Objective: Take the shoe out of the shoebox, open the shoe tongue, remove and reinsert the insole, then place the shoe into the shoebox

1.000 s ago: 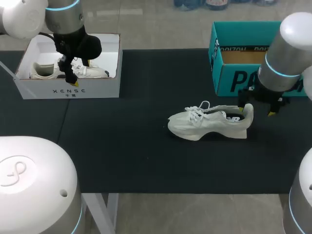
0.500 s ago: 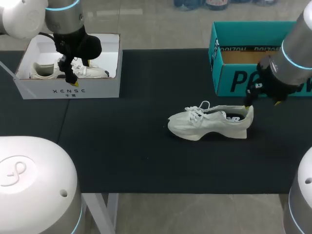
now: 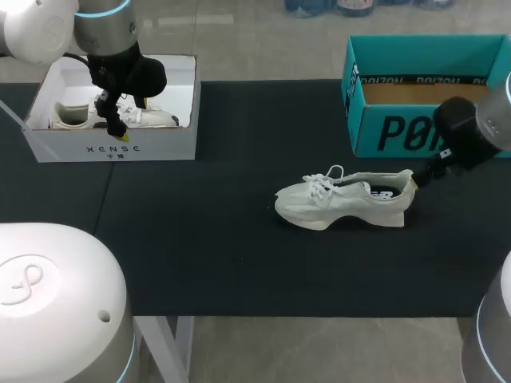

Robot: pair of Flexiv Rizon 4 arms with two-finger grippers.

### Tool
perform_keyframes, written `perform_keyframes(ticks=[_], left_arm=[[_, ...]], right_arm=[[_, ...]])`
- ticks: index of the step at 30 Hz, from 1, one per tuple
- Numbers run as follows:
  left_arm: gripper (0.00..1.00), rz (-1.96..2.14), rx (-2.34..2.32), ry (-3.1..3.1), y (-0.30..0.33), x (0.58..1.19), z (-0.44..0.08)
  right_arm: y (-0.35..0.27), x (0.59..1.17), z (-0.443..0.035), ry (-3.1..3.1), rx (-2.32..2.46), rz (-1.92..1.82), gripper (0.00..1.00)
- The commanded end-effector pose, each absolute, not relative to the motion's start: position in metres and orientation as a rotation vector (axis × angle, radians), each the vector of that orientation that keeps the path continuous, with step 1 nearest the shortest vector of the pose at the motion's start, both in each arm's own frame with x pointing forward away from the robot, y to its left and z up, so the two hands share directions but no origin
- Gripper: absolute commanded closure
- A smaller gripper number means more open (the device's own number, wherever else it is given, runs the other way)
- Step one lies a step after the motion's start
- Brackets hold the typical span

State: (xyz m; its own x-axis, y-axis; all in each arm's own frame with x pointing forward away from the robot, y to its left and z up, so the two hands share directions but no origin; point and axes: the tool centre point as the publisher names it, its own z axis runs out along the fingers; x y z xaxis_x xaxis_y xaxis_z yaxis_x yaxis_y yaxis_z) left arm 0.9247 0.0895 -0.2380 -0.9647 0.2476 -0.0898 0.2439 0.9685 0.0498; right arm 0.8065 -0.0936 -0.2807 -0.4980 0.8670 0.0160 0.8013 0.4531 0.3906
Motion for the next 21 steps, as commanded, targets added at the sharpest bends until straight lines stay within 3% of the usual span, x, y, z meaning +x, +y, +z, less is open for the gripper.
perform_keyframes(ticks=[1, 3, 12, 21], left_arm=[[0.00, 0.060, 0.379, 3.021, 0.090, 0.924, -0.238], [0.00, 0.060, 0.379, 3.021, 0.090, 0.924, -0.238], [0.00, 0.060, 0.379, 3.021, 0.090, 0.924, -0.238], [0.00, 0.060, 0.379, 3.021, 0.090, 0.924, -0.238]], right_arm=[[-0.095, 0.803, -0.282, 2.506, 1.455, 0.545, 0.00], [-0.095, 0.803, -0.282, 2.506, 1.455, 0.545, 0.00], [-0.142, 0.816, -0.282, 2.765, 0.483, 1.037, 0.00], [-0.163, 0.813, -0.299, 2.972, -0.331, 1.224, 0.00]])
